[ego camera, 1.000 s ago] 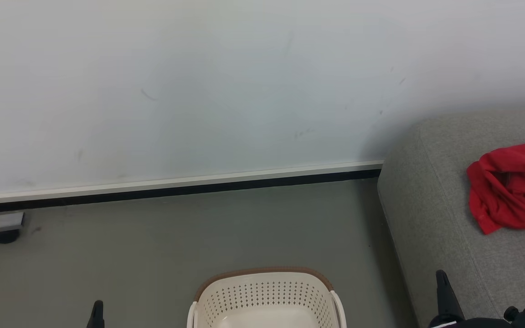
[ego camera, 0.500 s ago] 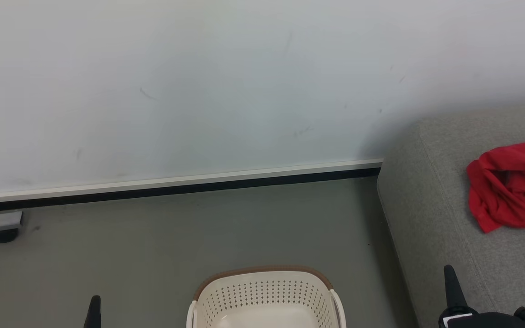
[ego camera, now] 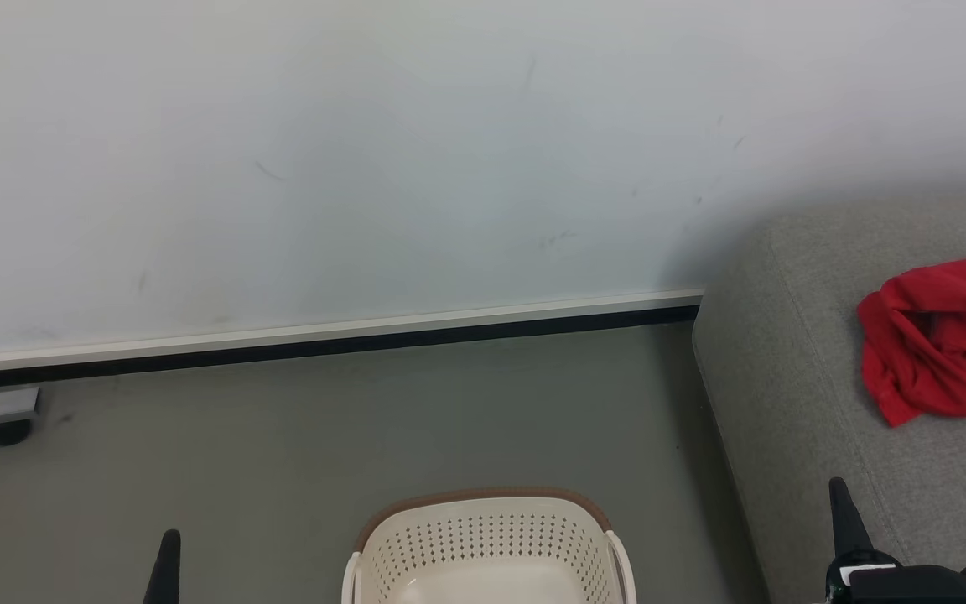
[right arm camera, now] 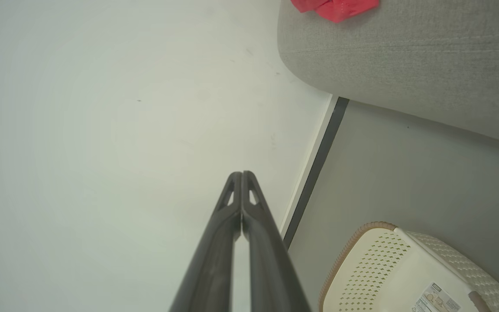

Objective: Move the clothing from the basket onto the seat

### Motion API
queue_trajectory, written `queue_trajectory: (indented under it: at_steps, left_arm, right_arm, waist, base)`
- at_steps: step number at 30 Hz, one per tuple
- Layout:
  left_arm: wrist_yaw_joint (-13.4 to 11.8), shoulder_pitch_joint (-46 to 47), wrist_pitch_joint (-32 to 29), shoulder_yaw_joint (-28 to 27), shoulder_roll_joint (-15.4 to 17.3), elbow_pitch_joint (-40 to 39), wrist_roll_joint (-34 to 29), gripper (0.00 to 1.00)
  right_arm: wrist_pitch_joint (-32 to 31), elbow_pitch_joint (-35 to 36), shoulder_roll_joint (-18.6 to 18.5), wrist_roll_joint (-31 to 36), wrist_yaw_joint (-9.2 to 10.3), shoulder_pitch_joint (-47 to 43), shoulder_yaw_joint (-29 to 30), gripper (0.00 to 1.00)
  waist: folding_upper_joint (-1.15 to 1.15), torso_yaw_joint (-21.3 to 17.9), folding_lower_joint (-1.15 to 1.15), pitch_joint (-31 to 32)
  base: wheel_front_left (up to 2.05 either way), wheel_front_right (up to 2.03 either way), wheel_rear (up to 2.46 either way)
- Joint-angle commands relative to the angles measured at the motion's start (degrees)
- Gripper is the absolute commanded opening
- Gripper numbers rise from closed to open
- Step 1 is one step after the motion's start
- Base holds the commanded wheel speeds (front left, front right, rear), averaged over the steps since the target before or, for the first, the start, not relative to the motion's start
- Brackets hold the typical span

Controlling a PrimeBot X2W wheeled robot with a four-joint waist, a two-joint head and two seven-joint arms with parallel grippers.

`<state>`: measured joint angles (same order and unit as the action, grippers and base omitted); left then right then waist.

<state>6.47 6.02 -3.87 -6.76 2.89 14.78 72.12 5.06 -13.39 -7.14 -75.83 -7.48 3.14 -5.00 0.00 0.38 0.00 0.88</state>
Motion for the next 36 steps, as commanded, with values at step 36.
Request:
queue_trajectory:
  at_steps: [36]
  left_arm:
    - [0.36, 3.33, -5.00, -1.77, -0.01, 1.55, 16.22, 0.00]
  right_arm:
    - [-1.50, 0.20, -1.87, -19.85, -0.02, 3.10, 1.28, 0.00]
  waist:
    - [0.00, -0.30, 0.00, -0.66]
  base:
    - [0.00, 0.00, 0.00]
